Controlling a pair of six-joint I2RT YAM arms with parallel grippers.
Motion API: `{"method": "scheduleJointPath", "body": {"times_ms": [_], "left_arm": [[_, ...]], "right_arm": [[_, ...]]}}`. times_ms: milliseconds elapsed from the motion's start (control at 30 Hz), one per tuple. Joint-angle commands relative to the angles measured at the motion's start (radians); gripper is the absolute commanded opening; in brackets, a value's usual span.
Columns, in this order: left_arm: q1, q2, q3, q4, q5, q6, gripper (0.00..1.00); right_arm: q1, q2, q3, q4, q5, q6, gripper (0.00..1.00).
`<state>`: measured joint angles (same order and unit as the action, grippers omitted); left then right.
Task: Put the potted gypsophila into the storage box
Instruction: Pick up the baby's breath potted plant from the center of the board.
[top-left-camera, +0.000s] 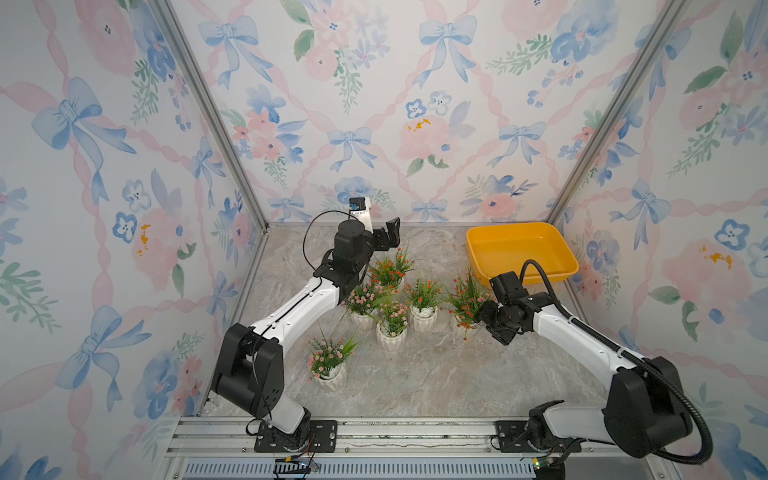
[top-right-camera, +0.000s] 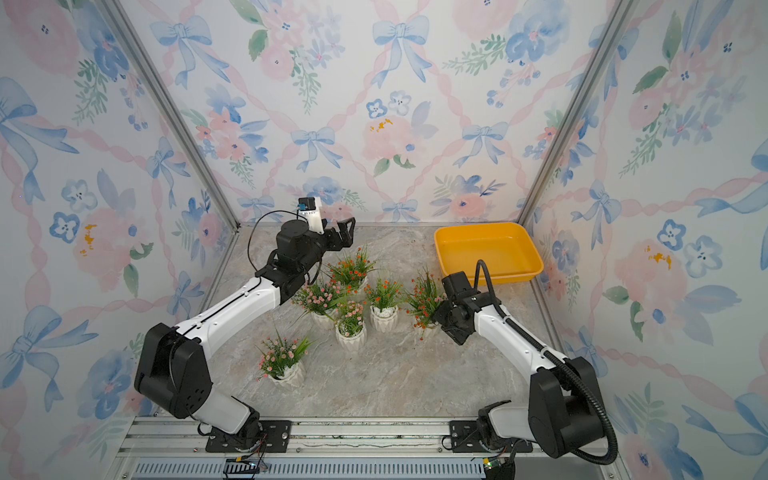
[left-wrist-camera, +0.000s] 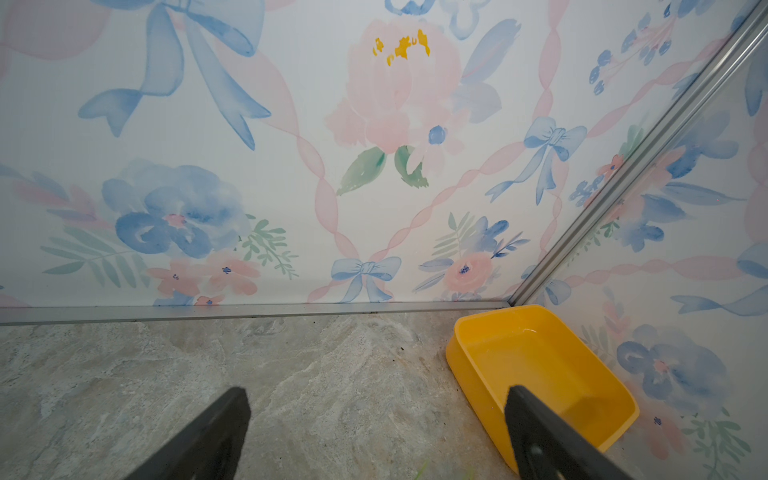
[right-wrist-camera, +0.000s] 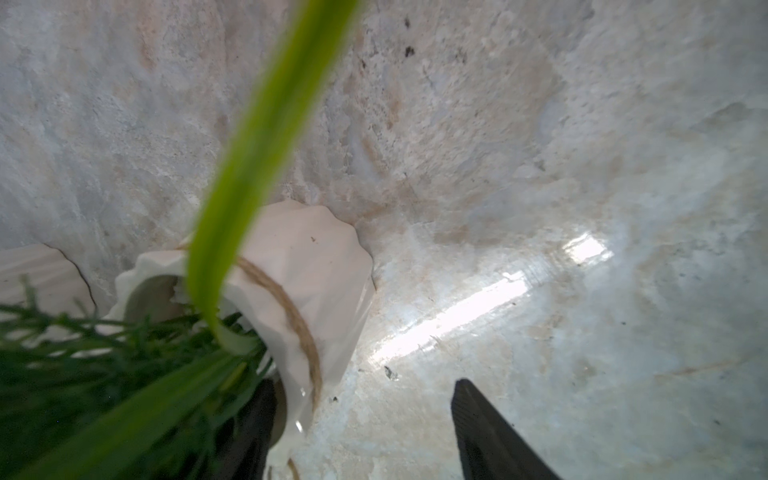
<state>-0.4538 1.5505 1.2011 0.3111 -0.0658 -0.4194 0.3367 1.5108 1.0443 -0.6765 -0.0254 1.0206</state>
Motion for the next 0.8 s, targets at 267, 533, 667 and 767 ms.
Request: {"method": "scheduleJointPath", "body": {"times_ms": [267,533,667,767], "left_arm": [[0.011,-0.075,-0.083,-0.004,-0.039,0.005,0.98],[0.018,-0.14,-0.15,-0.003,-0.077,0.005,0.98],[0.02,-0.159,-0.169,-0.004,-0.088,0.005,0.98],[0.024,-0.171,-0.182,-0.003,-0.092,0.005,0.98]], "right_arm": [[0.032,0.173,0.136,-0.086,0.007,-0.024,0.4],[0.061,0.235,0.172,-0.092,0.018,-0.033,0.39],[0.078,0.263,0.174,-0.065,0.016,-0.032,0.37],[0.087,0.275,0.168,-0.05,0.013,-0.025,0.3]]}}
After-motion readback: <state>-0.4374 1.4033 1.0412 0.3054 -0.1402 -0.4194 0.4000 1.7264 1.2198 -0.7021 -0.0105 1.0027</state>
